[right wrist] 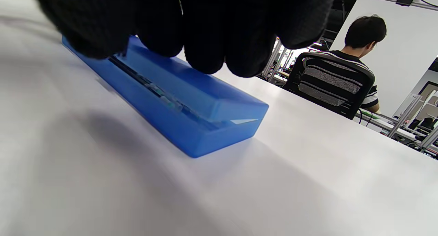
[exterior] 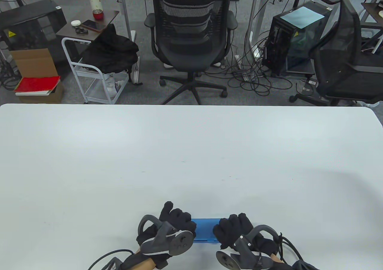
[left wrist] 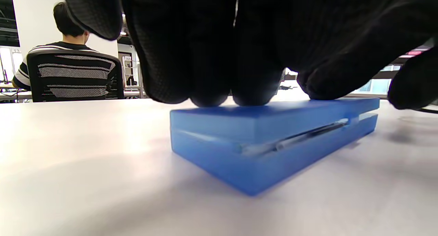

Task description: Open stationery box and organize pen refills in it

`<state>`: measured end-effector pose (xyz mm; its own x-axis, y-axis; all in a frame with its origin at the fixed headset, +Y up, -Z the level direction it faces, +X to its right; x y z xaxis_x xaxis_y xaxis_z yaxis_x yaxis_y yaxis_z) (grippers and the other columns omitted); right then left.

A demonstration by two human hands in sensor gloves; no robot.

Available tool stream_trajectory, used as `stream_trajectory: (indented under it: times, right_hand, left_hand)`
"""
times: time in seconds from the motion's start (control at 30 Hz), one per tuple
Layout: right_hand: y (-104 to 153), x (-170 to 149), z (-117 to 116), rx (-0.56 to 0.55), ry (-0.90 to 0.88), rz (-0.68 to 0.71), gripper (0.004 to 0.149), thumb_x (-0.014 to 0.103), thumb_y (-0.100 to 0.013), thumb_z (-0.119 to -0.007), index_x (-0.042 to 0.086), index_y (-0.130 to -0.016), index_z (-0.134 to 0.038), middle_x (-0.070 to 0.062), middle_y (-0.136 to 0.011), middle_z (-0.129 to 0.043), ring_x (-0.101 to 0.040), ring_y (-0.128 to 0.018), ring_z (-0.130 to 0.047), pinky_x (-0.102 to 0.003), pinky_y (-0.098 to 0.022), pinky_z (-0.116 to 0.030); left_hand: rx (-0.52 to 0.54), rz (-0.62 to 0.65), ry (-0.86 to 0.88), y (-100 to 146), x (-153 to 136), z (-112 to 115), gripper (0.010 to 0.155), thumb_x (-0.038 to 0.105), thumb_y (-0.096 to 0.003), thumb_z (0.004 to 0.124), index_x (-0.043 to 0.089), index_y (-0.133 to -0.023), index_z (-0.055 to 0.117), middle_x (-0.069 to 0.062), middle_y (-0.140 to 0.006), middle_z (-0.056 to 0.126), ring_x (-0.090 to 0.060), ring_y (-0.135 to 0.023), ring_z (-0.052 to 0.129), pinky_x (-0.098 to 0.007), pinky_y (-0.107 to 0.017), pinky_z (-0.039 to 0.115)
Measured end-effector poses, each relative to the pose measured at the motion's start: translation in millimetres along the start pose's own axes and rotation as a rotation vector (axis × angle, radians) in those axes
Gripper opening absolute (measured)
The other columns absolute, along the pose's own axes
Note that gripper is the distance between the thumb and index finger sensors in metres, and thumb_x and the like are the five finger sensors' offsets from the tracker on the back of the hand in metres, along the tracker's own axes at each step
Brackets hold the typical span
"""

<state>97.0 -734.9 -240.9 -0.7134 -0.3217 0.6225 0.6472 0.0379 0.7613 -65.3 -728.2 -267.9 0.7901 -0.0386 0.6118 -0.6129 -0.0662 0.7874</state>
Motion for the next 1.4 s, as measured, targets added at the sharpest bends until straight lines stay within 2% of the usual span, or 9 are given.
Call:
stream_trajectory:
  times: [0.43, 0.6, 0.67, 0.77, 0.9, 0.97, 1.17, 1.27, 1.4]
  right_hand:
    - [-1.0, 11.3, -0.2, -0.002, 0.052, 0.007, 0.056, 0.046, -0.043, -0.082, 0.019, -0.093, -0.080, -0.014, -0.103, -0.086, -0.042, -0.091, -0.088, -0.060, -0.070, -0.070]
    - [-1.2, 3.0, 0.7, -0.018, 0.013, 0.000, 0.056, 0.048, -0.043, -0.081, 0.023, -0.094, -0.081, -0.011, -0.102, -0.087, -0.039, -0.090, -0.090, -0.058, -0.070, -0.071]
    - [-2.6, -8.0, 0.0, -0.015, -0.033, -0.025, 0.057, 0.050, -0.044, -0.079, 0.028, -0.097, -0.080, -0.010, -0.104, -0.086, -0.039, -0.092, -0.089, -0.058, -0.071, -0.070]
    - [-5.0, -29.0, -2.3, -0.018, -0.062, -0.104, 0.062, 0.052, -0.044, -0.079, 0.026, -0.101, -0.076, -0.012, -0.108, -0.082, -0.040, -0.095, -0.085, -0.058, -0.072, -0.069]
    - [-4.9, -74.7, -7.7, -0.017, -0.125, -0.276, 0.068, 0.053, -0.045, -0.078, 0.026, -0.106, -0.070, -0.015, -0.113, -0.076, -0.043, -0.098, -0.081, -0.059, -0.073, -0.067]
    - [-1.1, -107.4, -16.4, -0.011, -0.187, -0.390, 0.073, 0.053, -0.045, -0.078, 0.025, -0.111, -0.062, -0.019, -0.117, -0.068, -0.046, -0.101, -0.075, -0.061, -0.074, -0.064]
    - [9.6, -162.1, -41.9, 0.044, -0.309, -0.563, 0.083, 0.054, -0.047, -0.076, 0.021, -0.117, -0.045, -0.023, -0.121, -0.057, -0.051, -0.103, -0.068, -0.062, -0.074, -0.060]
    - [12.9, -174.0, -51.4, 0.070, -0.368, -0.595, 0.084, 0.054, -0.047, -0.076, 0.020, -0.117, -0.044, -0.024, -0.120, -0.057, -0.052, -0.103, -0.068, -0.063, -0.074, -0.060]
    - [11.2, -173.4, -55.5, 0.089, -0.378, -0.599, 0.084, 0.054, -0.047, -0.076, 0.020, -0.117, -0.044, -0.025, -0.120, -0.056, -0.053, -0.104, -0.065, -0.063, -0.075, -0.059]
  left_hand:
    - [0.005, -0.017, -0.058, -3.0, 11.2, 0.5, 0.042, 0.047, -0.0540, 0.075, 0.026, -0.085, 0.094, -0.003, -0.101, 0.092, -0.031, -0.090, 0.098, -0.064, -0.076, 0.062]
    - [0.012, -0.021, -0.076, -2.9, 9.5, 1.4, 0.042, 0.048, -0.0542, 0.074, 0.028, -0.086, 0.092, -0.001, -0.101, 0.091, -0.030, -0.090, 0.097, -0.064, -0.077, 0.062]
    - [0.004, -0.049, -0.093, -3.3, 5.3, 1.8, 0.045, 0.048, -0.0543, 0.074, 0.027, -0.091, 0.089, -0.001, -0.104, 0.089, -0.031, -0.092, 0.095, -0.063, -0.077, 0.061]
    - [0.003, -0.104, -0.094, -3.5, -4.9, 1.5, 0.048, 0.049, -0.0543, 0.074, 0.026, -0.095, 0.086, -0.004, -0.107, 0.085, -0.036, -0.098, 0.090, -0.064, -0.078, 0.060]
    - [0.043, -0.221, -0.044, -1.5, -29.0, -5.2, 0.059, 0.050, -0.0549, 0.073, 0.025, -0.108, 0.073, -0.007, -0.116, 0.075, -0.045, -0.106, 0.078, -0.066, -0.078, 0.055]
    - [0.067, -0.311, -0.020, 0.7, -48.5, -8.6, 0.065, 0.052, -0.0551, 0.073, 0.024, -0.113, 0.065, -0.010, -0.121, 0.067, -0.050, -0.109, 0.070, -0.067, -0.079, 0.052]
    - [0.057, -0.508, 0.001, 10.6, -94.0, -7.6, 0.073, 0.055, -0.0552, 0.072, 0.023, -0.119, 0.054, -0.012, -0.127, 0.055, -0.056, -0.112, 0.059, -0.070, -0.079, 0.046]
    - [0.045, -0.552, 0.048, 16.7, -109.5, -3.8, 0.074, 0.055, -0.0552, 0.072, 0.022, -0.119, 0.054, -0.013, -0.126, 0.056, -0.056, -0.111, 0.060, -0.070, -0.079, 0.046]
    - [0.035, -0.575, 0.072, 20.3, -117.7, -0.7, 0.074, 0.055, -0.0554, 0.072, 0.021, -0.118, 0.053, -0.014, -0.125, 0.057, -0.056, -0.111, 0.062, -0.070, -0.078, 0.047]
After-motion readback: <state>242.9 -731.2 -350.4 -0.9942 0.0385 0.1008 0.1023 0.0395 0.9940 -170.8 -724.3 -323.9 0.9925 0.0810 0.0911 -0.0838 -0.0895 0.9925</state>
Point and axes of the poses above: the tracker on the back of each hand, its own x axis roughly to the thumb side, its own y axis roughly from the fingertips to the wrist, z = x × y, the point moved 2 cm from there along -y, roughly from the wrist to the fingertips
